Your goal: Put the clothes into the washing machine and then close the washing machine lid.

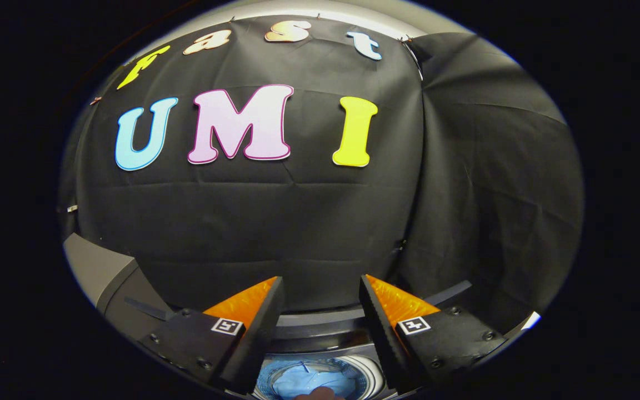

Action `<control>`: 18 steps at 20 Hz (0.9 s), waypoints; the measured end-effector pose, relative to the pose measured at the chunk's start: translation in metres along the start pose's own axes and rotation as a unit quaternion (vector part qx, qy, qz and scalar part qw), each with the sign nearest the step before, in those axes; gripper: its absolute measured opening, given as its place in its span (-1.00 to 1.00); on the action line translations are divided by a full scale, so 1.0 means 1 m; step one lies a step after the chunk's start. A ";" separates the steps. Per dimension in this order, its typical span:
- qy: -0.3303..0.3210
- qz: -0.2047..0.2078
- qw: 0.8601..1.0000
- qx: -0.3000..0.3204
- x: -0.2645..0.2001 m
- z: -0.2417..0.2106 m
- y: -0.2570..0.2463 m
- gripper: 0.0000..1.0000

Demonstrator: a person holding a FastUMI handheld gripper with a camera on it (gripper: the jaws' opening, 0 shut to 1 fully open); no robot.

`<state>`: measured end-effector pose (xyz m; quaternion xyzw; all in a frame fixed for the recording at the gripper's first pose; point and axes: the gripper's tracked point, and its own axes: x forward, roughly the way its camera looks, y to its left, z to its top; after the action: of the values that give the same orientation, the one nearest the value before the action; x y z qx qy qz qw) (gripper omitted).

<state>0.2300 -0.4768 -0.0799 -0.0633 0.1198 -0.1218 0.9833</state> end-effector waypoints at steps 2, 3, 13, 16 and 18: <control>-0.006 -0.001 1.000 0.003 -0.004 -0.002 -0.001 0.72; -0.008 0.000 1.000 0.004 -0.007 -0.003 -0.002 0.72; 0.023 -0.016 0.999 0.026 -0.060 -0.080 -0.002 0.72; 0.007 -0.012 0.998 0.057 -0.089 -0.113 0.003 0.71; 0.017 -0.021 0.998 0.063 -0.098 -0.128 0.004 0.71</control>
<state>0.1067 -0.4605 -0.1818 -0.0019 0.1277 -0.1508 0.9803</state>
